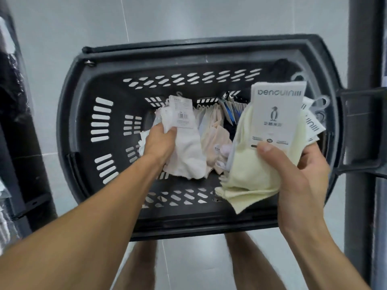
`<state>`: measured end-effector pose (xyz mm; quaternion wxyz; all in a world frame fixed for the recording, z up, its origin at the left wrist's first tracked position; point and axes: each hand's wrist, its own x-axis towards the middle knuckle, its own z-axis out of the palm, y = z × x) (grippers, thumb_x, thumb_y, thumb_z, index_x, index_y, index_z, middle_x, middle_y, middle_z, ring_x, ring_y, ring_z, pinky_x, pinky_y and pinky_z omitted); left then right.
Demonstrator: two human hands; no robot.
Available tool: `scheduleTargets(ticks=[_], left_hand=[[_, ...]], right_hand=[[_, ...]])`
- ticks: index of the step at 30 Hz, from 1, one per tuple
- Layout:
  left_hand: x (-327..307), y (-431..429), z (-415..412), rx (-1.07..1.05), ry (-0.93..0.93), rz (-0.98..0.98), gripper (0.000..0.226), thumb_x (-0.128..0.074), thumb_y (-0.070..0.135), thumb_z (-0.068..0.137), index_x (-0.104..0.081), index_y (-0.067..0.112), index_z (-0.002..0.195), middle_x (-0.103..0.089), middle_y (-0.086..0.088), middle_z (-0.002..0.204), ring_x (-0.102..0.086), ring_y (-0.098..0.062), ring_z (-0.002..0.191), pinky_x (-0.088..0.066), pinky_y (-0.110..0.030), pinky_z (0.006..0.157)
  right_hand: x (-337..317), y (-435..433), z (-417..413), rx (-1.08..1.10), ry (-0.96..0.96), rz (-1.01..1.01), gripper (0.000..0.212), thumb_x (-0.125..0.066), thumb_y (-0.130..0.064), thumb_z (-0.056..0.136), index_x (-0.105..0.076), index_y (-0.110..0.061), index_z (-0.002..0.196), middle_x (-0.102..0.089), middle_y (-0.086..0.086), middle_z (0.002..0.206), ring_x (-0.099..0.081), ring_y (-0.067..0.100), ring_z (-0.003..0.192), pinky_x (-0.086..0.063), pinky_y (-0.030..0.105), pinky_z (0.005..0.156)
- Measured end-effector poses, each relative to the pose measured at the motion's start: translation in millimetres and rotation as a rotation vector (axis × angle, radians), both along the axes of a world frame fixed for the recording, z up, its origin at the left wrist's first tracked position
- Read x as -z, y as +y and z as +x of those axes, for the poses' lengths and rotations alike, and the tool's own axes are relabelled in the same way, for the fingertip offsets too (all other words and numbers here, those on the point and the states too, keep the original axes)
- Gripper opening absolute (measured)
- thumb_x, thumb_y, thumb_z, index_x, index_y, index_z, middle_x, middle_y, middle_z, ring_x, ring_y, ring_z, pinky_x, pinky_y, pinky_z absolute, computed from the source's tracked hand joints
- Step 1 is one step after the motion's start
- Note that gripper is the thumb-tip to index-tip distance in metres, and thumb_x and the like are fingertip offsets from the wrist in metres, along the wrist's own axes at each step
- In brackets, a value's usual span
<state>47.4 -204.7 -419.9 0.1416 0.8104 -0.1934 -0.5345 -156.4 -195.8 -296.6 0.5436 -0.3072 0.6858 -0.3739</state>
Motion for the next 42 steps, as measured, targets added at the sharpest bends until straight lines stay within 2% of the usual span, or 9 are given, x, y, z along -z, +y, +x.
scheduleTargets(ticks=[5,14,17,23,26,28,32,34,42], left_hand=[[-115,5,12,-0.106,0.084,-0.281,0.019,-0.047,0.026,0.103,-0.061,0.037,0.109,-0.070,0.021,0.102,-0.065,0.002,0.093,-0.050,-0.011,0.064],[-503,34,108,-0.459,-0.198,-0.831,0.054,-0.053,0.014,0.101,-0.039,0.058,0.129,-0.068,-0.002,0.118,-0.068,-0.003,0.084,-0.056,-0.031,0.084],[-641,59,138,-0.441,-0.368,-0.995,0.051,-0.049,0.016,0.098,-0.045,0.057,0.129,-0.057,0.016,0.135,-0.061,-0.011,0.114,-0.046,-0.057,0.102],[-852,180,171,-0.653,-0.684,-1.139,0.051,-0.047,0.013,0.097,-0.051,0.057,0.124,-0.059,0.008,0.133,-0.054,-0.011,0.123,-0.040,-0.041,0.111],[-911,260,179,-0.798,-0.870,-1.203,0.041,-0.049,0.004,0.097,-0.063,0.043,0.099,-0.064,-0.019,0.094,-0.057,-0.016,0.076,-0.048,-0.029,0.073],[-944,310,178,-0.838,-0.912,-1.212,0.048,-0.048,-0.002,0.098,-0.071,0.038,0.083,-0.072,0.000,0.076,-0.059,-0.005,0.068,-0.045,-0.019,0.064],[-993,392,161,-0.866,-0.597,-1.399,0.021,-0.060,0.032,0.091,-0.078,0.030,0.103,-0.077,0.002,0.108,-0.071,-0.009,0.102,-0.053,-0.022,0.087],[-1002,425,158,-0.883,-0.499,-1.444,0.060,-0.071,0.058,0.074,-0.070,0.022,0.122,-0.070,-0.007,0.125,-0.064,-0.025,0.119,-0.044,-0.044,0.105],[-1039,488,163,-0.901,-0.687,-1.529,0.052,-0.062,0.062,0.083,-0.071,0.024,0.118,-0.075,-0.009,0.111,-0.073,-0.029,0.101,-0.060,-0.036,0.078]], right_hand=[[-81,-38,21,-0.313,-0.078,-0.028,0.045,-0.077,-0.024,0.072,-0.062,-0.024,0.114,-0.076,-0.003,0.103,-0.074,0.015,0.089,-0.057,0.021,0.064],[-381,-87,143,-0.823,-0.347,-0.257,0.075,-0.080,-0.030,0.067,-0.049,-0.032,0.135,-0.075,-0.007,0.109,-0.073,0.013,0.096,-0.057,0.020,0.069],[-501,-64,204,-1.022,-0.456,-0.372,0.060,-0.072,-0.018,0.080,-0.051,-0.027,0.136,-0.072,-0.001,0.116,-0.071,0.018,0.103,-0.057,0.026,0.075],[-696,28,300,-1.337,-0.639,-0.630,0.069,-0.070,-0.023,0.080,-0.045,-0.024,0.145,-0.073,-0.009,0.115,-0.071,0.007,0.099,-0.054,0.015,0.072],[-773,88,326,-1.447,-0.728,-0.733,0.089,-0.077,-0.044,0.068,-0.040,-0.034,0.148,-0.071,-0.015,0.118,-0.069,0.003,0.102,-0.053,0.012,0.073],[-813,129,338,-1.528,-0.793,-0.786,0.094,-0.075,-0.053,0.061,-0.043,-0.031,0.147,-0.070,-0.014,0.120,-0.068,0.004,0.106,-0.054,0.014,0.078],[-868,214,350,-1.683,-0.924,-0.829,0.090,-0.075,-0.046,0.068,-0.042,-0.023,0.148,-0.069,-0.010,0.124,-0.065,0.010,0.114,-0.054,0.021,0.088],[-883,250,352,-1.708,-0.998,-0.808,0.083,-0.073,-0.042,0.072,-0.043,-0.023,0.147,-0.069,-0.006,0.125,-0.065,0.015,0.116,-0.055,0.029,0.091],[-920,333,355,-1.622,-0.912,-1.082,0.036,-0.067,-0.052,0.074,-0.066,-0.048,0.110,-0.069,-0.014,0.107,-0.068,0.006,0.096,-0.057,0.026,0.075]])
